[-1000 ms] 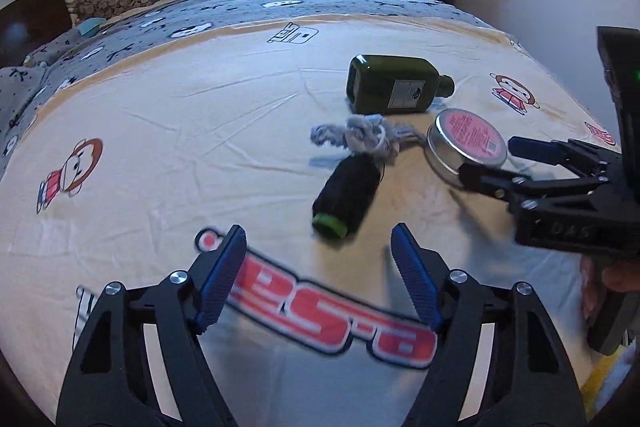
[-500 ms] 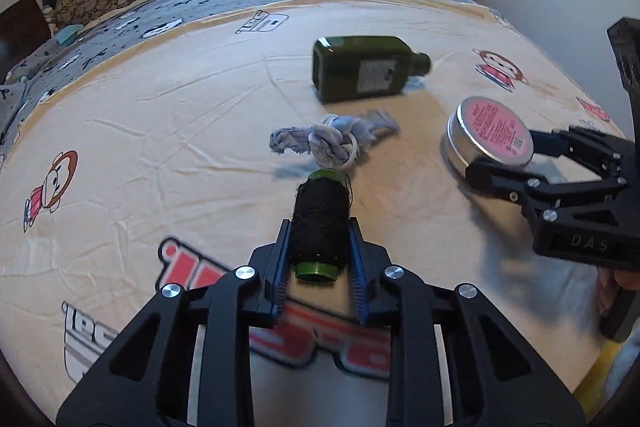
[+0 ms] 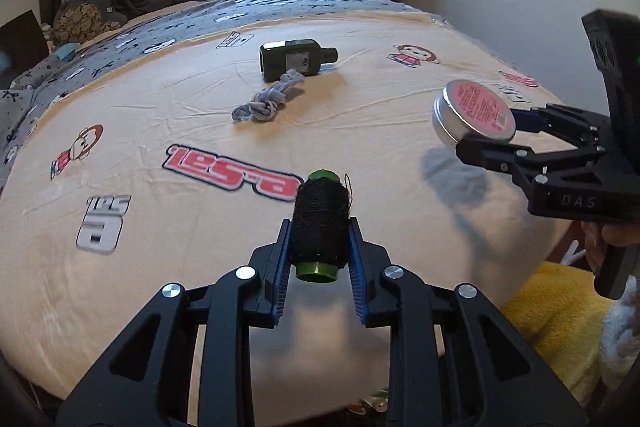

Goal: Collect trash
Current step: 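Grasp the black spool with left tool while right tool grasps pink-lidded tin, then lower the black spool and pink tin into the bin, opening both tools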

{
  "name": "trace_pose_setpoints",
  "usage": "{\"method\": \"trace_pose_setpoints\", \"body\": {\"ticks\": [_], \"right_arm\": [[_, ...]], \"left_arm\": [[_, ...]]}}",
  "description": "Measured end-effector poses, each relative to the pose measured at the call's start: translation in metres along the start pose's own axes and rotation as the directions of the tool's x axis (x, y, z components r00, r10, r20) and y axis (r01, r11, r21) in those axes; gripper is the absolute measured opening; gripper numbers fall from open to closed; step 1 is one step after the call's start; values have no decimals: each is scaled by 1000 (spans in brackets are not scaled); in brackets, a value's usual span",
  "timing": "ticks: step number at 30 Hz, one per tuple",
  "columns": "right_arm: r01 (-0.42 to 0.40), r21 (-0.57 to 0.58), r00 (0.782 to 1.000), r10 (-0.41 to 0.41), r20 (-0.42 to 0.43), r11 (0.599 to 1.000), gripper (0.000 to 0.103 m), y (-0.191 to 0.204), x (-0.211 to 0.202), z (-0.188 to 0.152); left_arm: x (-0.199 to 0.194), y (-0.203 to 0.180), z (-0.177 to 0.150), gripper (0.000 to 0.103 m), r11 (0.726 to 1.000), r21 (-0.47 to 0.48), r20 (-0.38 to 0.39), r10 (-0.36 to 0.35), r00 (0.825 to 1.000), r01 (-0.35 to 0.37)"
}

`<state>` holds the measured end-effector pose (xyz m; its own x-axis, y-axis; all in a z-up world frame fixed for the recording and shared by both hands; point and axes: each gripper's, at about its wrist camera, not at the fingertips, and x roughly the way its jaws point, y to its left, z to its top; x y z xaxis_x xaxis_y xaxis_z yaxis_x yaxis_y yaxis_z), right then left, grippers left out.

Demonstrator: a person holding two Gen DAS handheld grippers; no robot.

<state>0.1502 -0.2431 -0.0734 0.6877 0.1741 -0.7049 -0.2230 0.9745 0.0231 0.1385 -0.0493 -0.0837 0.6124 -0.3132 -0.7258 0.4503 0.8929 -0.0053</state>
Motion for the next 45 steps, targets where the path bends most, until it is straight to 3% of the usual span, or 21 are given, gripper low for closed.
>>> {"method": "trace_pose_setpoints", "body": {"ticks": [3, 8, 14, 17, 24, 28, 33, 40, 45], "right_arm": [[-10, 21, 1000, 10, 8, 1000, 70, 2, -18, -19], [-58, 49, 998, 58, 11, 997, 70, 11, -45, -62], [-68, 38, 996, 70, -58, 997, 70, 30, -48, -107], [-115, 92, 988, 123, -89, 989, 70, 33, -46, -125], [-156, 174, 965, 187, -182, 972, 70, 44, -27, -167], [-137, 204, 947, 188, -262, 969, 70, 49, -8, -193], [-109, 220, 920, 183, -347, 969, 70, 52, 13, -214], [-115, 228, 897, 200, -395, 967, 70, 59, 25, -223], [-123, 242, 893, 214, -396, 962, 70, 57, 27, -222]], "left_arm": [[-17, -10, -15, 25, 999, 21, 26, 34, 999, -34], [-38, -21, -47, 25, 1000, 7, 33, -8, 999, 8], [-40, -33, -87, 25, 998, -15, -21, -63, 998, 63], [-35, -39, -109, 25, 995, -30, -63, -101, 993, 99], [-1, -46, -163, 25, 984, -78, -216, -175, 961, 162], [19, -46, -186, 25, 982, -94, -292, -184, 939, 163], [38, -49, -202, 25, 980, -98, -353, -199, 914, 175], [64, -52, -220, 25, 971, -126, -438, -237, 867, 202], [68, -50, -221, 25, 971, -134, -447, -238, 863, 198]]}}
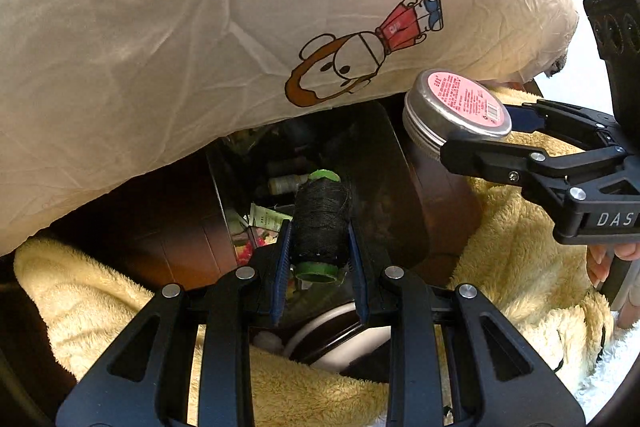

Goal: Collect trash
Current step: 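Lower the black spool and pink tin into the bin, opening both tools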

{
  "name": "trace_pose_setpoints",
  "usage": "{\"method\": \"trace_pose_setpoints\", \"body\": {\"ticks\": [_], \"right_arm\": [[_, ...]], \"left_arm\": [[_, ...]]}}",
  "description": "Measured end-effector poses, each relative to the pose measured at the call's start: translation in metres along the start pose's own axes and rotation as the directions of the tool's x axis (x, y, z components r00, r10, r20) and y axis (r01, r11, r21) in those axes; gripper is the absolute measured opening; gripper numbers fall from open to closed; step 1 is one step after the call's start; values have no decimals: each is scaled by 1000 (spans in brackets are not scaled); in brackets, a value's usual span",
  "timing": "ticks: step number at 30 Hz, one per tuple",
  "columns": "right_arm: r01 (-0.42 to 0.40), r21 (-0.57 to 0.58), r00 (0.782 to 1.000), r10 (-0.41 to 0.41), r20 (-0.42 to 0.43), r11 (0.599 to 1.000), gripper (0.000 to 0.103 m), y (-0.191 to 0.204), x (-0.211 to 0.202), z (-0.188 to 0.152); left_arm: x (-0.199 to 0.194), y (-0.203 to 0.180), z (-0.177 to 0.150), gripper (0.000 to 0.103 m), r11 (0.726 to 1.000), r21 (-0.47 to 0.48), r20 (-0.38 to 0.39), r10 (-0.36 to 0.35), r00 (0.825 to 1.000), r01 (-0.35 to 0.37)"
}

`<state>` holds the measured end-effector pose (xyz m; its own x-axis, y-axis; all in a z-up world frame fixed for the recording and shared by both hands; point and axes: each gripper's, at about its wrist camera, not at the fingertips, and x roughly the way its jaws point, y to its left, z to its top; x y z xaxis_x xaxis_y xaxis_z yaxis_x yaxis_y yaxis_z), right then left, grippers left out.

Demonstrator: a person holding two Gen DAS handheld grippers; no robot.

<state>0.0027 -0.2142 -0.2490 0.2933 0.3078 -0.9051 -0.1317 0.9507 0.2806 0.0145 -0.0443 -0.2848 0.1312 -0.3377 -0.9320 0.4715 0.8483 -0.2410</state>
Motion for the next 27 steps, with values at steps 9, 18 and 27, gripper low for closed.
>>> {"method": "trace_pose_setpoints", "body": {"ticks": [9, 18, 27], "right_arm": [[38, 25, 999, -39, 34, 999, 84, -3, -2, 3], [88, 43, 985, -94, 144, 995, 97, -9, -39, 10], [129, -49, 935, -105, 338, 991, 99, 4, -116, 58]], "left_arm": [[-6, 4, -3, 65, 998, -30, 7, 55, 998, -54], [-62, 8, 5, 95, 990, -45, 148, 141, 979, -136], [-137, 21, 41, 95, 971, -67, 320, 237, 917, -228]]}}
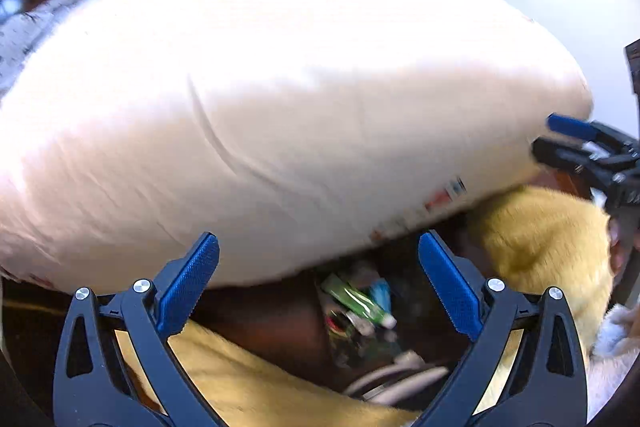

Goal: Collect trash
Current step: 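Lower the black spool and pink tin into the bin, opening both tools, then grasp the grey rope toy with left tool while right tool grasps dark green bottle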

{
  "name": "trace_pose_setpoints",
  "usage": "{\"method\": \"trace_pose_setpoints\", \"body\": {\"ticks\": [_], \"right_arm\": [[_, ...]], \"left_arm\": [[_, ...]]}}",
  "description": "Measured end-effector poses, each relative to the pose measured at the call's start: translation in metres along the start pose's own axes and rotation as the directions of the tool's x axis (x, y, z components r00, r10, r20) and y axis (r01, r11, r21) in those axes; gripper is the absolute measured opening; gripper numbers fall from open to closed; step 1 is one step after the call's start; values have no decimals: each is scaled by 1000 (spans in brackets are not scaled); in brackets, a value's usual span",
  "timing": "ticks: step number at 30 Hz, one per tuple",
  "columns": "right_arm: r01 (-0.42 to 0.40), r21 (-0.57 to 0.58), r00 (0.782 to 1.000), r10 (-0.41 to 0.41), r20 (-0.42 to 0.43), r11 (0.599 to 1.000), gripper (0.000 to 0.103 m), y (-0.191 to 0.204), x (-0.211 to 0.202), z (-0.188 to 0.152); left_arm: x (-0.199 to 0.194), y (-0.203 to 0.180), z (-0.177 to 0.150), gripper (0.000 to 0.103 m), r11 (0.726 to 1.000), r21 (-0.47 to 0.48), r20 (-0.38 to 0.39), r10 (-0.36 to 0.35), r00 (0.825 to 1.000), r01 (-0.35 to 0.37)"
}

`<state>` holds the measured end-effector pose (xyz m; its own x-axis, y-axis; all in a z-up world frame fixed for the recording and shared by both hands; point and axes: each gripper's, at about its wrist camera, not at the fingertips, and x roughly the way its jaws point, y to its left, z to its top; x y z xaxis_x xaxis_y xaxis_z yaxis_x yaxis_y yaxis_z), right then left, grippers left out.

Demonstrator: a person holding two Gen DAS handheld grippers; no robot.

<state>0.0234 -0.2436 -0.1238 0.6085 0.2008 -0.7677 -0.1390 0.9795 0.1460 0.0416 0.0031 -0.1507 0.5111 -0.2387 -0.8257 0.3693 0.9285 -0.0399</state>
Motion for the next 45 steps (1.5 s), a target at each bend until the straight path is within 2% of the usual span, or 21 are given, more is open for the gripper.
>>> {"method": "trace_pose_setpoints", "body": {"ticks": [4, 10, 16, 19, 21, 25, 28, 29, 31, 33, 37, 39, 45], "right_arm": [[31, -40, 997, -28, 70, 999, 99, -2, -8, 44], [32, -20, 996, -31, 82, 999, 99, -17, 18, 105], [76, -5, 994, -75, 79, 997, 99, -22, 48, 146], [90, 10, 993, -90, 74, 996, 99, -32, 64, 162], [91, 40, 993, -94, 72, 995, 99, -42, 74, 171], [74, 71, 995, -79, 63, 995, 99, -56, 90, 181], [80, 79, 995, -84, 55, 994, 99, -64, 101, 190], [79, 80, 995, -84, 54, 994, 99, -65, 103, 193], [84, 76, 995, -88, 53, 994, 99, -67, 107, 197], [91, 66, 994, -94, 52, 994, 99, -67, 113, 203], [82, 65, 994, -86, 68, 995, 99, -62, 126, 219], [79, 67, 994, -84, 75, 995, 99, -54, 136, 230], [36, 32, 996, -39, 82, 999, 99, -24, 165, 262]], "left_arm": [[-11, 10, 32, 95, 998, 10, 73, 61, 995, -62], [-10, 28, 89, 95, 998, 16, 123, 66, 990, -68], [25, 37, 152, 90, 999, 20, 136, 47, 990, -50], [56, 44, 189, 90, 1000, -22, 124, 18, 992, -16], [72, 46, 207, 84, 999, -41, 116, 38, 992, -34], [103, 39, 241, 83, 1000, -4, 121, 23, 992, -23], [122, 34, 257, 83, 999, 13, 122, 41, 992, -42], [128, 32, 261, 81, 999, 17, 115, 33, 993, -35], [139, 29, 267, 59, 999, 37, 88, 13, 996, -16], [144, 26, 269, 25, 998, 60, 75, 22, 997, -26], [130, 32, 268, 22, 998, 67, 78, 11, 997, -16], [120, 41, 263, 22, 996, 71, 91, 40, 995, -46], [95, 73, 253, 22, 996, 54, 103, 65, 993, -71]]}}
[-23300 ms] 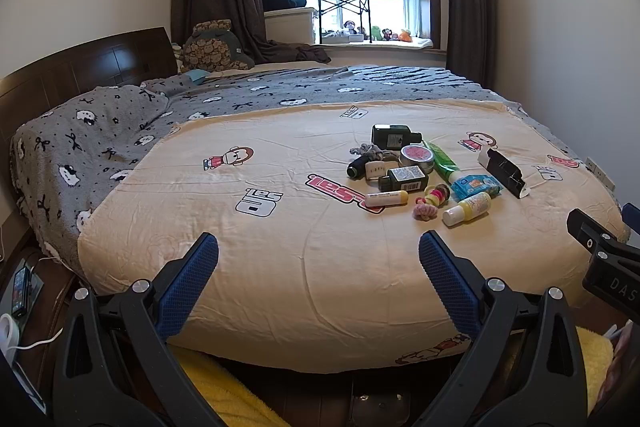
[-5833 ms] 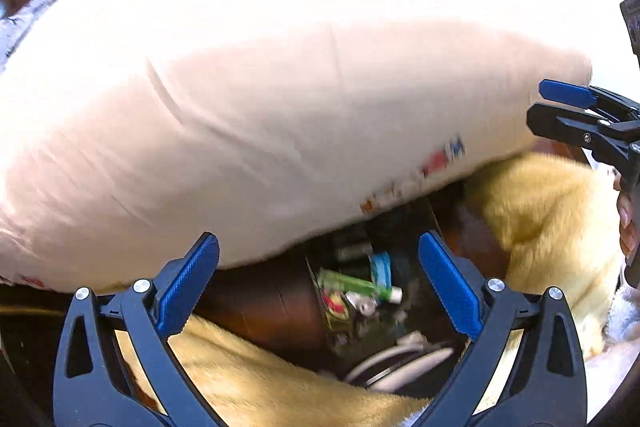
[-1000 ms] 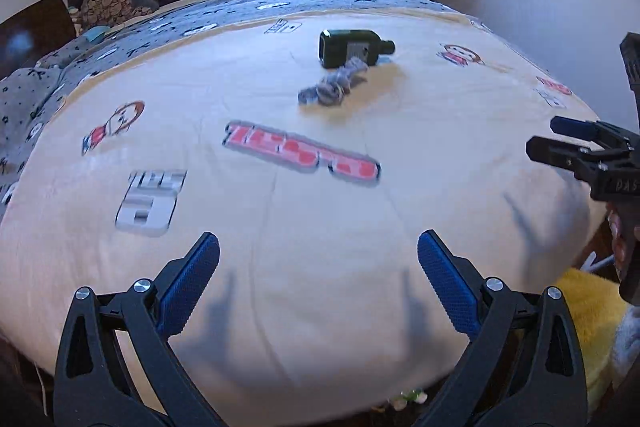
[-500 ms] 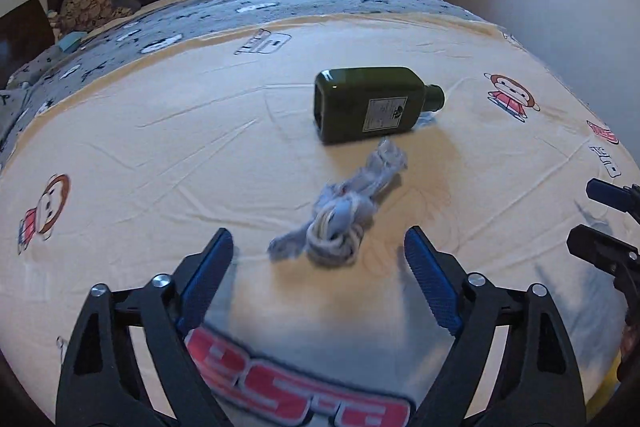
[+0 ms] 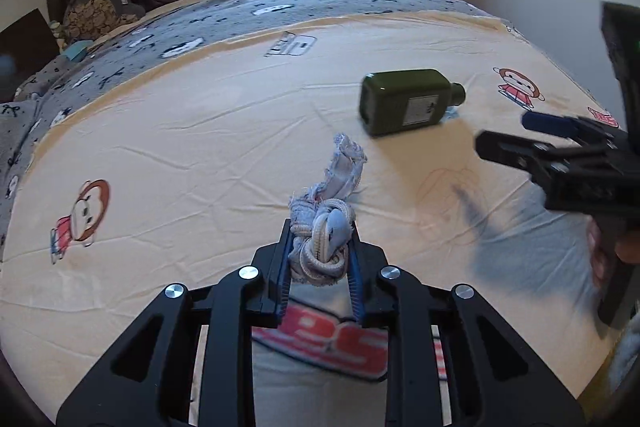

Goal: Collect trash
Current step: 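Grasp the grey rope toy with left tool while right tool grasps dark green bottle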

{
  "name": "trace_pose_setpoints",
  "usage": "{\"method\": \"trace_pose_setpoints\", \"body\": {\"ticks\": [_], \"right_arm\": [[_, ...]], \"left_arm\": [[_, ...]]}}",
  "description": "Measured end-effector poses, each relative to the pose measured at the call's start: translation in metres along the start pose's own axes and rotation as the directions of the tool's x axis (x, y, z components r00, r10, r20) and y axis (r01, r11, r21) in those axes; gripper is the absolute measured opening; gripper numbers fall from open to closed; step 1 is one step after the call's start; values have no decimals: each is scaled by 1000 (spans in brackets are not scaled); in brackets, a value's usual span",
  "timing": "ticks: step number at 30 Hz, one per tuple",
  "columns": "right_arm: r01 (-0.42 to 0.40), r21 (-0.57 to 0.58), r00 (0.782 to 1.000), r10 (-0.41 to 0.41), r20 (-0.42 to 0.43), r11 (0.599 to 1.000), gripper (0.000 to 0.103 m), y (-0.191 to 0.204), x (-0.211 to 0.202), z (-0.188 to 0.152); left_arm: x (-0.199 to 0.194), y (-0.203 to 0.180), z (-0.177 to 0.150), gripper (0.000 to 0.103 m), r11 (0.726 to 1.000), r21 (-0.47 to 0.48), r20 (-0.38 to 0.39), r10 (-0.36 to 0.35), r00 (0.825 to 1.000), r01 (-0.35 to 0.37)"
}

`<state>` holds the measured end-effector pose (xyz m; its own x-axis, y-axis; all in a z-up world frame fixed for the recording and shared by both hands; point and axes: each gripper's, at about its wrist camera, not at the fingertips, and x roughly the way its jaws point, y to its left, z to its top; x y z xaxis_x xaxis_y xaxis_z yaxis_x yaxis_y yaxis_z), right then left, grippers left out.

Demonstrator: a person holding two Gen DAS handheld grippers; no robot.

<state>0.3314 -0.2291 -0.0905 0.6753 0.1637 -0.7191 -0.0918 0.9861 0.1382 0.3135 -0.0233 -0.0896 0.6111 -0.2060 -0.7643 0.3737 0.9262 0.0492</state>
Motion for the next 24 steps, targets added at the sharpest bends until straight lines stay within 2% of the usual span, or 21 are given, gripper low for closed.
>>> {"method": "trace_pose_setpoints", "body": {"ticks": [6, 8, 11, 13, 16, 21, 24], "right_arm": [[79, -195, 997, -76, 24, 978, 99, 35, 21, 31], [68, -239, 998, -69, 1, 969, 99, 40, 33, 38], [18, -281, 996, -42, -80, 959, 99, 45, 57, 47], [-4, -285, 995, -26, -100, 958, 99, 45, 68, 51], [-76, -258, 990, 41, -137, 963, 85, 41, 80, 52], [-107, -221, 989, 80, -128, 969, 85, 40, 72, 42], [-79, -218, 991, 53, -122, 973, 85, 39, 62, 37]], "left_arm": [[-12, 19, -2, 22, 998, -48, 2, -30, 1000, 30], [-12, 20, -1, 22, 999, -46, 3, -25, 1000, 25], [-11, 20, 2, 23, 999, -41, 0, -32, 999, 32], [-11, 19, 4, 23, 999, -34, 3, -33, 999, 33], [-8, 20, 8, 23, 999, -35, 6, -33, 999, 33], [-3, 18, 6, 23, 999, -41, -1, -34, 999, 34], [-8, 12, 2, 23, 999, -40, 0, -36, 999, 36]]}}
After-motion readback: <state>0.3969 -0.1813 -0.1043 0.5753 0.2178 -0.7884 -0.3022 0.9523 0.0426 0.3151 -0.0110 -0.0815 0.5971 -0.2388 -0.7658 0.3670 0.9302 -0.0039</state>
